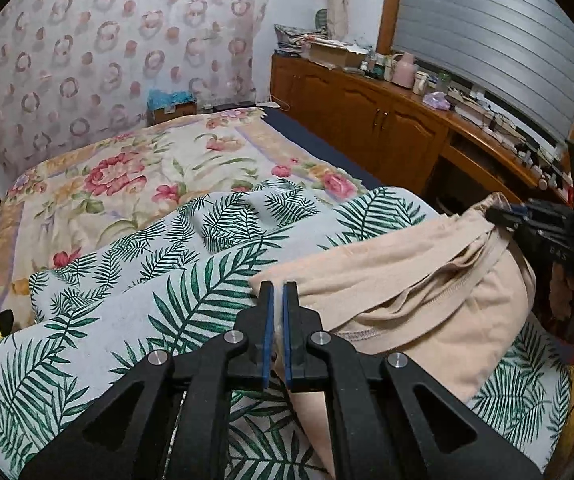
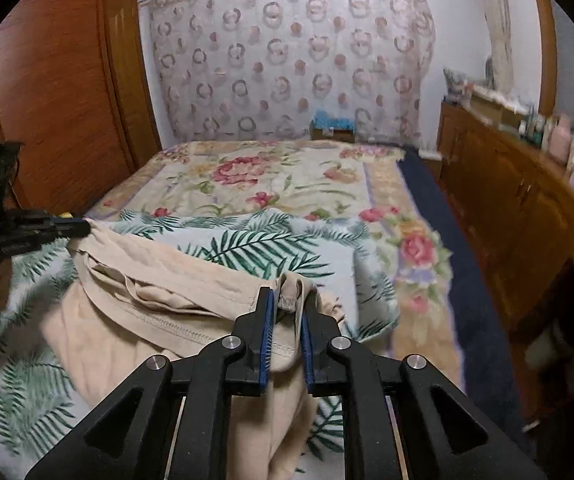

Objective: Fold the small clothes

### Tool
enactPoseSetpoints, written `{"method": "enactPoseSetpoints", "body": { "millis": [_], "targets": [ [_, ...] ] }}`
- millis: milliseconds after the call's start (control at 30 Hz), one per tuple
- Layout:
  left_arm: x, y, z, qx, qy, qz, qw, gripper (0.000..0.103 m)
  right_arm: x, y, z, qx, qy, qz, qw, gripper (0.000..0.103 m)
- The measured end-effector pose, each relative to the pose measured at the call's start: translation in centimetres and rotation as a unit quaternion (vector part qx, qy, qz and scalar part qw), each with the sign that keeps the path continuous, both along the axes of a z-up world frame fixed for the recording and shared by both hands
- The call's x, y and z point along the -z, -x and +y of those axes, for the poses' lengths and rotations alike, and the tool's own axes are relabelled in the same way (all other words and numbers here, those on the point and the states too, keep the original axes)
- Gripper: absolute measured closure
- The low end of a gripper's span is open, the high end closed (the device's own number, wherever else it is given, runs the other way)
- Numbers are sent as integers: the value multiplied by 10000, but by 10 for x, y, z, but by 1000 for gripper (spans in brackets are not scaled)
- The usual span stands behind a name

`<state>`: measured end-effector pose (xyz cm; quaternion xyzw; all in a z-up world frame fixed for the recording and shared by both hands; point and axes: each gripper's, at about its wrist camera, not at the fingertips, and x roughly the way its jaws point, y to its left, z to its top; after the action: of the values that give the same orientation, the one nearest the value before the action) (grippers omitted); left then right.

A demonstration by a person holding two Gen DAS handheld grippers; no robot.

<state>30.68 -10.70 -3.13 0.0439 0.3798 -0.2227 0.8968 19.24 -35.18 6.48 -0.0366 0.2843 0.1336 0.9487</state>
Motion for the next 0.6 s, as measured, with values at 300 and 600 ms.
{"method": "enactPoseSetpoints", "body": {
  "millis": [300, 600],
  "targets": [
    [15, 25, 2, 333, -170, 91, 9993, 37, -3, 20, -9, 35, 77, -39, 10000, 50],
    [28, 3, 0, 269, -388, 163, 9988, 36, 15, 15, -9, -48, 311, 451, 9985, 50]
  ]
}}
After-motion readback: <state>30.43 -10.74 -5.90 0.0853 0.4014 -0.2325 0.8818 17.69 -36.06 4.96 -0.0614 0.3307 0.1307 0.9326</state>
